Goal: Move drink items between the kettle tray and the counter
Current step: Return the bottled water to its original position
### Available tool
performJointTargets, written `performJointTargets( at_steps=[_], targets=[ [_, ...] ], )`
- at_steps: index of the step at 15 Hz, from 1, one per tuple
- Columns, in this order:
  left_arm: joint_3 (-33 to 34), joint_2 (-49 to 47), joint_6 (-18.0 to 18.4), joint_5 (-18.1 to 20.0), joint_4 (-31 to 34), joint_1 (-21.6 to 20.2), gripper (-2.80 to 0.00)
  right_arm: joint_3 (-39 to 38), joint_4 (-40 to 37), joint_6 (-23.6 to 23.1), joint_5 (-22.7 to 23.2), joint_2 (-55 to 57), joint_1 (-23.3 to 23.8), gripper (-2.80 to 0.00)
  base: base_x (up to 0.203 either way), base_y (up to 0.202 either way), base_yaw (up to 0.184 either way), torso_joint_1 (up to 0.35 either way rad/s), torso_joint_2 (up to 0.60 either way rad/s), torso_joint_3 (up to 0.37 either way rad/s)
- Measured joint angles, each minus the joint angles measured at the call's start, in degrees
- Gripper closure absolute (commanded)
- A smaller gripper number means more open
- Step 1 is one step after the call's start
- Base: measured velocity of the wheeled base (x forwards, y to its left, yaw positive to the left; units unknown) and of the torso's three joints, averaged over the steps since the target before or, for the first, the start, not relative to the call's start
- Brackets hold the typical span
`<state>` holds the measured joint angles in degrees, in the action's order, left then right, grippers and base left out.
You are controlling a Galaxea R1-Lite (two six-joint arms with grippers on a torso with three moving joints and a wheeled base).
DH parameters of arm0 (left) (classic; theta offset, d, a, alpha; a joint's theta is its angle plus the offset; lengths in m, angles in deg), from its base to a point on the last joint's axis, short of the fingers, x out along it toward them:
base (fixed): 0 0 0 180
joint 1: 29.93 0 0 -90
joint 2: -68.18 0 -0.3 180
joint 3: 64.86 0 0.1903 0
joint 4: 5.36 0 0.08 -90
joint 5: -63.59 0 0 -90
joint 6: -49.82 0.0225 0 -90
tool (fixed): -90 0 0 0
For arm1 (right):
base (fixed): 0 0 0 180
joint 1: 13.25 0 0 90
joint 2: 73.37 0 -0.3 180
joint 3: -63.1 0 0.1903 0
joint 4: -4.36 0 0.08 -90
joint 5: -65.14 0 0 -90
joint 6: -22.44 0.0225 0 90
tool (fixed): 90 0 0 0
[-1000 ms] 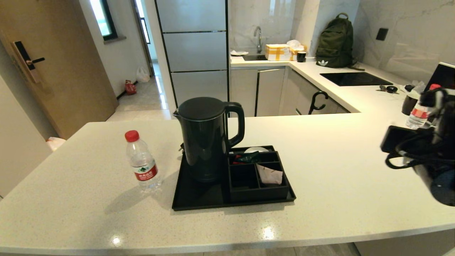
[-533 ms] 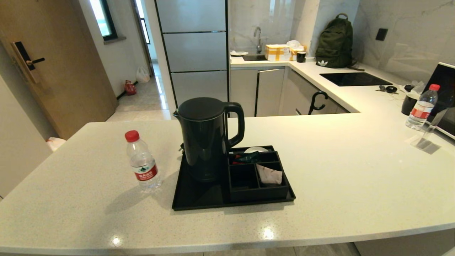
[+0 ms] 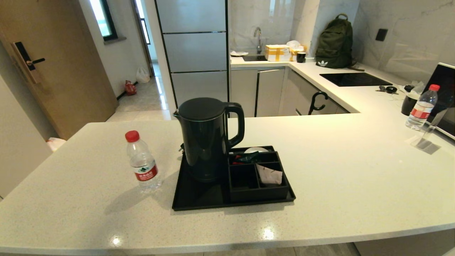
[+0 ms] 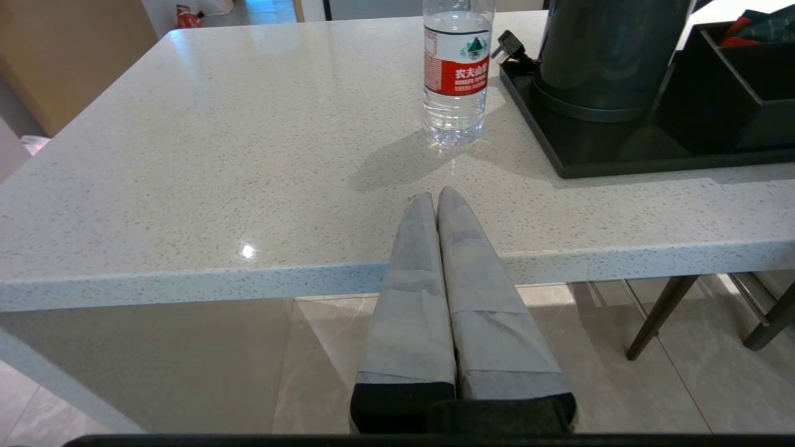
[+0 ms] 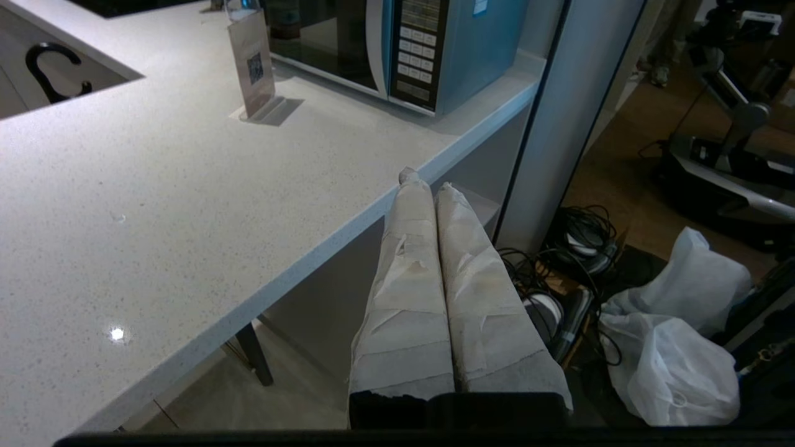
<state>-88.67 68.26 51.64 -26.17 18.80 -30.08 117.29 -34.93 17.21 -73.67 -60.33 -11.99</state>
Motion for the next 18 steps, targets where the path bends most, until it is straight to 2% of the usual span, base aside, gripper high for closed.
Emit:
performJointTargets(
  at_steps=[8, 10, 12, 14, 16, 17, 18],
  targets=[
    [0.00, 0.00, 0.02, 0.05, -0.05, 0.00, 0.00, -0.15, 0.00, 0.00, 0.00, -2.16, 0.05, 0.00, 0.000, 0.000, 0.000, 0.000, 0.00, 0.000],
    [0.04, 0.00, 0.02, 0.06, -0.09, 0.00, 0.00, -1.40, 2.17, 0.47, 2.68, -2.83, -0.01, 0.00, 0.000, 0.000, 0.000, 0.000, 0.00, 0.000],
    [0.09, 0.00, 0.02, 0.09, -0.11, 0.00, 0.00, -9.26, 6.77, 1.37, 13.88, -5.06, -0.29, 0.00, 0.000, 0.000, 0.000, 0.000, 0.00, 0.000],
    [0.11, 0.00, 0.09, 0.02, -0.11, 0.00, 0.00, -21.35, 11.20, 2.28, 28.86, -7.93, -0.52, 0.00, 0.000, 0.000, 0.000, 0.000, 0.00, 0.000],
    [-0.25, 0.00, 1.87, 0.43, 1.25, 0.00, 0.00, -28.22, 15.59, 3.07, 43.00, -10.64, -0.71, 0.00, 0.000, 0.000, 0.000, 0.000, 0.00, 0.000],
    [-1.04, -0.02, 4.42, 0.74, 3.41, 0.00, 0.00, -29.53, 16.03, 3.15, 47.24, -11.49, -0.75, 0.00, 0.000, 0.000, 0.000, 0.000, 0.00, 0.000],
    [-1.37, -0.05, 5.59, 0.83, 4.43, 0.00, 0.00, -30.19, 16.10, 3.15, 48.98, -12.11, -0.77, 0.00, 0.000, 0.000, 0.000, 0.000, 0.00, 0.000]
  ],
)
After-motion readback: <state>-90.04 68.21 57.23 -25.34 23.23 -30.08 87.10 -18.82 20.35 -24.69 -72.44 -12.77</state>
